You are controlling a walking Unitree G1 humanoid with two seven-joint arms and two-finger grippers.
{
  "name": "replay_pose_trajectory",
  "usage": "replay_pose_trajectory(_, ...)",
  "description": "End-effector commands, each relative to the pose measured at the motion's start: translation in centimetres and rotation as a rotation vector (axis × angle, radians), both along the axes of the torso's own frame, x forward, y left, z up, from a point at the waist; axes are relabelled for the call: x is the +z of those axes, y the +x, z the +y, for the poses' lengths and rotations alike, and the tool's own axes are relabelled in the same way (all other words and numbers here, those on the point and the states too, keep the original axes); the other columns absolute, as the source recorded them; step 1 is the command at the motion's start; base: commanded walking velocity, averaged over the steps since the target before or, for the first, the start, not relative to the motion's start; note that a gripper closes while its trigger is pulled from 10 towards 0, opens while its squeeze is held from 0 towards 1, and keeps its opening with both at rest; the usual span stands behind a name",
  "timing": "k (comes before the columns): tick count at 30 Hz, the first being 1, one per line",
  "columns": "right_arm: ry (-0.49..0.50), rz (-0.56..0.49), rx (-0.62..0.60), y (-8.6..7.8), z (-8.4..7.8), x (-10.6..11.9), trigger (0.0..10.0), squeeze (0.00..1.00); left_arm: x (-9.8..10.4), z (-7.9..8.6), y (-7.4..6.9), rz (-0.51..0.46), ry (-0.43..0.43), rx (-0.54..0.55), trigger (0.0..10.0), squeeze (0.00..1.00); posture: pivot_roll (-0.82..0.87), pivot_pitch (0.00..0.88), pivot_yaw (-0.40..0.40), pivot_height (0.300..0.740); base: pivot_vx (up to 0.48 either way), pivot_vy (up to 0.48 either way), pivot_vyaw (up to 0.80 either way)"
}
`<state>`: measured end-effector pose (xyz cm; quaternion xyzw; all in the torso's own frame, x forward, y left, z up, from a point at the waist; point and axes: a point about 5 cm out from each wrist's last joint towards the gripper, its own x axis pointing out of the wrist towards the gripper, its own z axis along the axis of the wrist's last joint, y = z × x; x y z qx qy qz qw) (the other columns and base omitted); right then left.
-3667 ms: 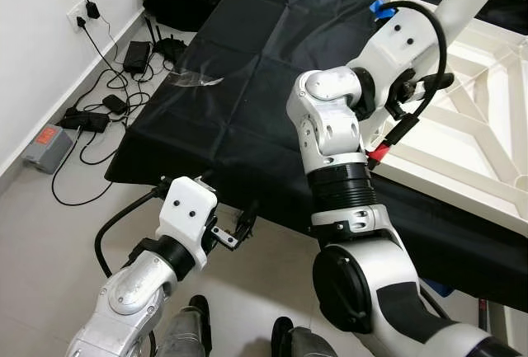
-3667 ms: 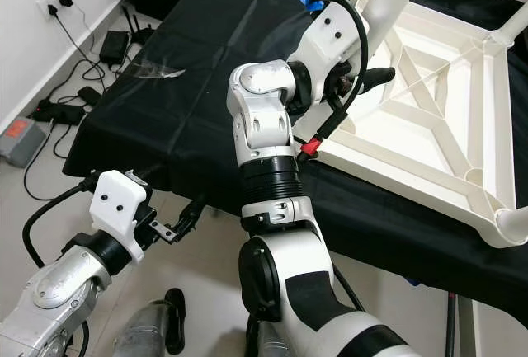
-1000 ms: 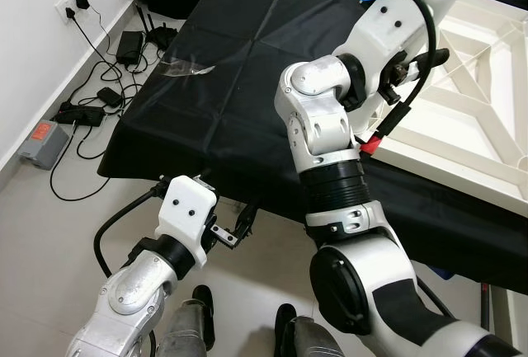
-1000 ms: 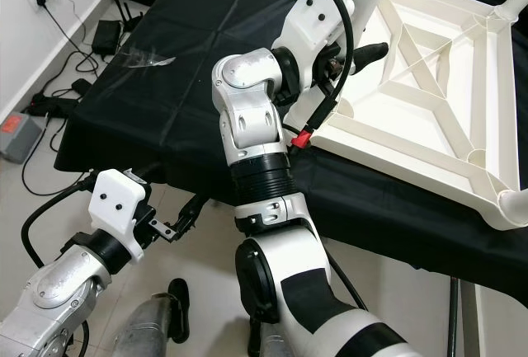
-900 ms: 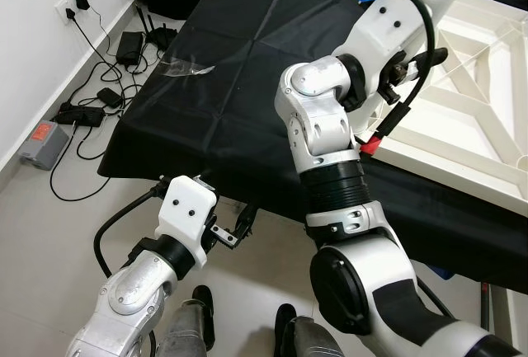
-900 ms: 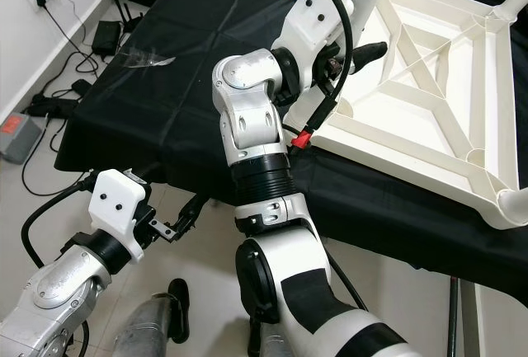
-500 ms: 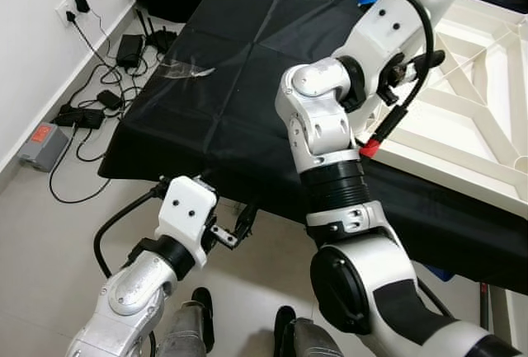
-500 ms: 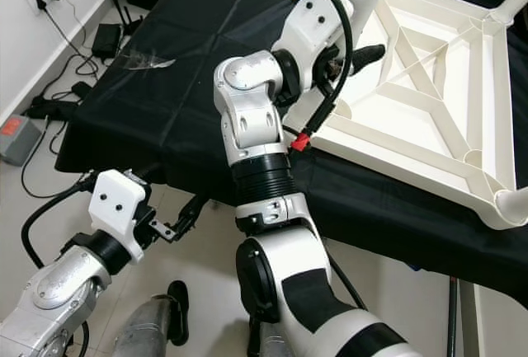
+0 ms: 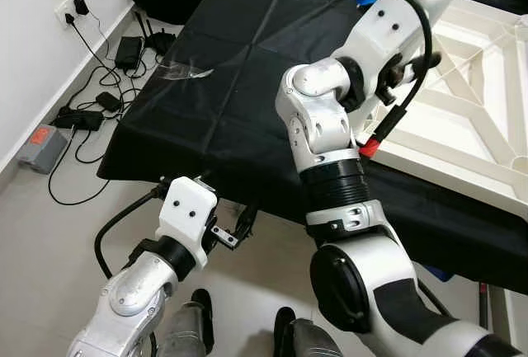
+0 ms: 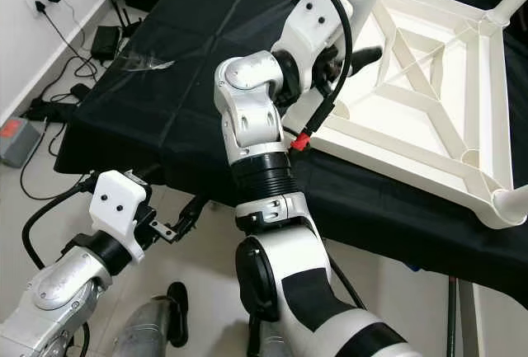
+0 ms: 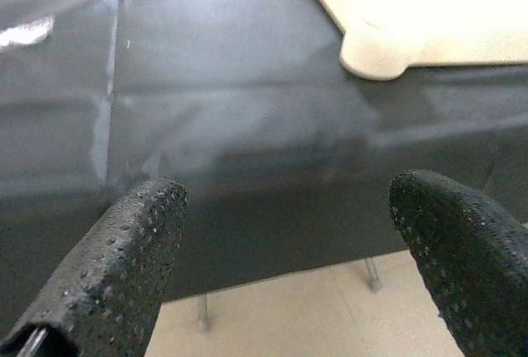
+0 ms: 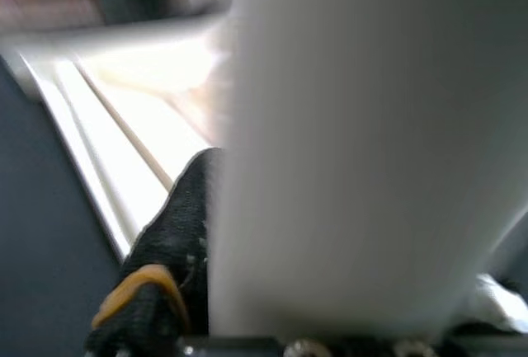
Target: Building children table
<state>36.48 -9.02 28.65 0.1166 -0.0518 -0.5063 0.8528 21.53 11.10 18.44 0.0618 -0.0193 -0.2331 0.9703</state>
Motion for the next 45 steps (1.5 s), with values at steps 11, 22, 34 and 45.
replay_pose_trajectory(11, 0.029, 0.021, 0.018, -0.3, 0.7, -0.6, 10.0, 0.00, -0.3, -0.2, -0.3, 0.006, -0.001, -0.002, 10.0, 0.00, 0.19, 0.347, -0.106, 0.740, 0.000, 0.000, 0.00)
replay_pose_trajectory(22, 0.035, -0.001, 0.037, -0.3, 0.8, -0.3, 0.0, 0.00, -0.2, -0.1, -0.1, 0.001, 0.001, 0.003, 10.0, 0.00, 0.19, 0.349, -0.105, 0.740, 0.000, 0.000, 0.00)
replay_pose_trajectory(34, 0.025, -0.067, 0.114, 0.0, 1.2, 0.7, 0.0, 0.00, -0.2, -0.1, 0.0, -0.001, 0.002, 0.005, 10.0, 0.00, 0.19, 0.346, -0.105, 0.740, 0.000, 0.000, 0.00)
replay_pose_trajectory(45, -0.232, -0.409, 0.687, 0.5, -0.4, 10.0, 10.0, 0.00, -0.4, -0.5, 1.1, -0.022, -0.005, 0.005, 10.0, 0.00, 0.18, 0.275, -0.107, 0.740, 0.000, 0.000, 0.00)
